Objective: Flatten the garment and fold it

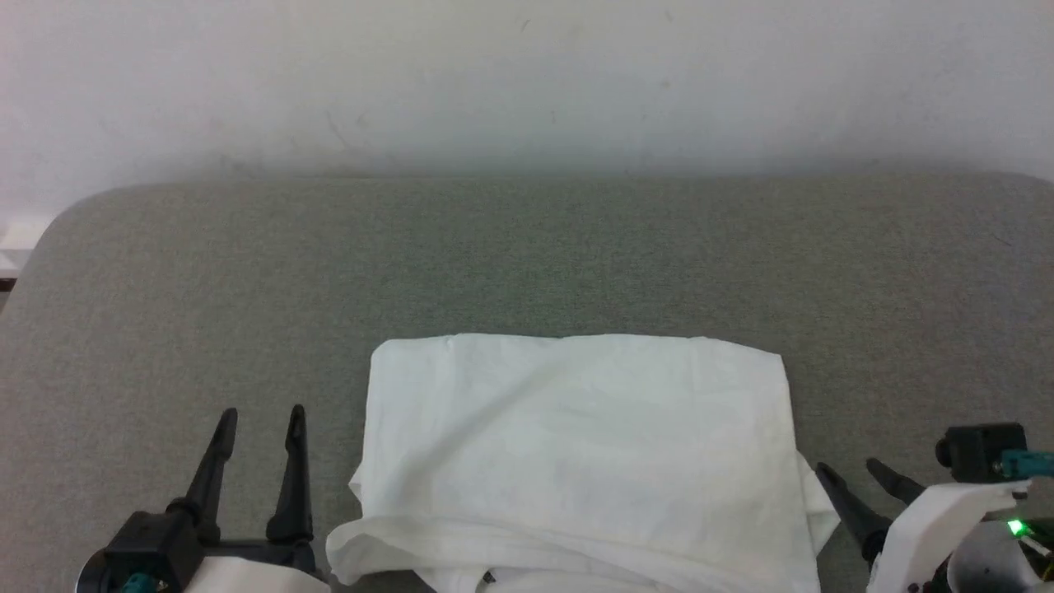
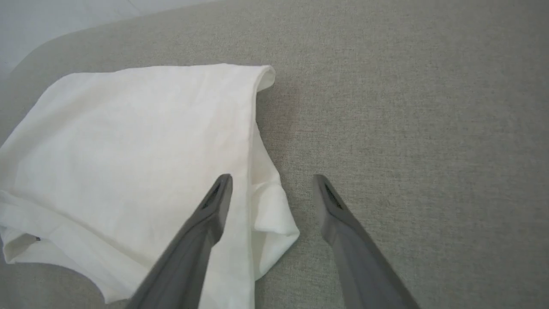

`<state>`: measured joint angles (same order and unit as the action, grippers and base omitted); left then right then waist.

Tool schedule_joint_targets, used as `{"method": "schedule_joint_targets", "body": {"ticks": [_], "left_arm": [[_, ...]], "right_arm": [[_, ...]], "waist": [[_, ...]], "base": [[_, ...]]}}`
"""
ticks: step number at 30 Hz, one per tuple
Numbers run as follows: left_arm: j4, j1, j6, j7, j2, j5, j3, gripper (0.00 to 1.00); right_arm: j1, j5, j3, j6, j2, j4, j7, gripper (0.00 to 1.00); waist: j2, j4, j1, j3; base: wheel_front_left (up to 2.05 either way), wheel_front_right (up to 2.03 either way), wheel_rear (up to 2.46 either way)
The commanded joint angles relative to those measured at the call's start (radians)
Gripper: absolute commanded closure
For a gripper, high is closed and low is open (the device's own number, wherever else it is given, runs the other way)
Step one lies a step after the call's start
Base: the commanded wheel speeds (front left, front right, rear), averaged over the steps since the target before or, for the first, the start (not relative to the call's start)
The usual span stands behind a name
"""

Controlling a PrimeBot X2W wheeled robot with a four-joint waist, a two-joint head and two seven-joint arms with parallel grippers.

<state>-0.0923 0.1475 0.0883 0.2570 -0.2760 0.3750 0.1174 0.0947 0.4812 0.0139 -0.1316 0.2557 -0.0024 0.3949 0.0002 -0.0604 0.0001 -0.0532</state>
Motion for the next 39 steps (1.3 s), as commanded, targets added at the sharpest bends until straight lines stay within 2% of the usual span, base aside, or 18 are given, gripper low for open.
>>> {"method": "schedule_joint_targets", "body": {"ticks": [1,8,12,15,16,17,18,19,23,28,33,39], "left_arm": [[-0.005,-0.014,-0.005,0.004,0.006,-0.012,-0.008,0.0],[0.006,-0.053,-0.056,0.005,0.066,-0.086,-0.046,0.0],[0.01,-0.069,-0.087,0.005,0.097,-0.12,-0.06,0.0],[0.016,-0.075,-0.106,0.005,0.114,-0.145,-0.068,0.0],[0.018,-0.076,-0.111,0.005,0.119,-0.153,-0.071,0.0],[0.02,-0.076,-0.115,0.005,0.12,-0.163,-0.075,0.0],[0.022,-0.075,-0.119,0.005,0.122,-0.17,-0.08,0.0],[0.023,-0.074,-0.123,0.005,0.125,-0.175,-0.085,0.0],[0.037,-0.072,-0.139,0.005,0.124,-0.198,-0.098,0.0],[0.05,-0.066,-0.152,0.005,0.127,-0.209,-0.114,0.0],[0.058,-0.053,-0.161,0.005,0.131,-0.212,-0.126,0.0],[0.066,-0.037,-0.166,0.005,0.14,-0.213,-0.139,0.0]], "right_arm": [[-0.022,0.009,0.009,0.001,0.005,0.01,0.009,0.0],[-0.159,0.086,0.104,0.001,0.066,0.153,0.153,0.0],[-0.209,0.103,0.141,0.001,0.077,0.252,0.211,0.0],[-0.218,0.142,0.188,0.001,0.074,0.321,0.298,0.0],[-0.217,0.155,0.204,0.001,0.074,0.336,0.327,0.11],[-0.214,0.172,0.22,0.001,0.072,0.348,0.357,0.55],[-0.212,0.187,0.231,0.001,0.07,0.357,0.382,0.71],[-0.209,0.2,0.236,0.001,0.067,0.366,0.404,1.0],[-0.215,0.222,0.252,0.001,0.072,0.375,0.442,1.0],[-0.231,0.235,0.227,0.001,0.088,0.337,0.399,1.0],[-0.206,0.212,0.148,0.001,0.131,0.275,0.316,1.0],[-0.142,0.161,-0.006,0.001,0.186,0.263,0.287,1.0]], "waist": [[-0.0002,-0.018,-0.0001,-0.013],[-0.0002,-0.063,-0.0001,-0.044],[-0.0002,-0.076,-0.0001,-0.056],[-0.0002,-0.08,-0.0001,-0.058],[-0.0002,-0.081,-0.0001,-0.057],[-0.0002,-0.08,-0.0001,-0.055],[-0.0002,-0.079,-0.0001,-0.053],[-0.0002,-0.077,-0.0001,-0.05],[-0.0002,-0.068,-0.0001,-0.035],[-0.0002,-0.054,-0.0001,-0.01],[-0.0002,-0.043,-0.0001,0.008],[-0.0002,-0.024,-0.0001,0.002]], "base": [[0.0,0.0,0.0],[0.0,0.0,0.0],[0.0,0.0,0.0],[0.0,0.0,0.0],[0.0,0.0,0.0],[0.0,0.0,0.0],[0.0,0.0,0.0],[0.0,0.0,0.0],[0.0,0.0,0.0],[0.0,0.0,0.0],[0.0,0.0,0.0],[0.0,0.0,0.0]]}}
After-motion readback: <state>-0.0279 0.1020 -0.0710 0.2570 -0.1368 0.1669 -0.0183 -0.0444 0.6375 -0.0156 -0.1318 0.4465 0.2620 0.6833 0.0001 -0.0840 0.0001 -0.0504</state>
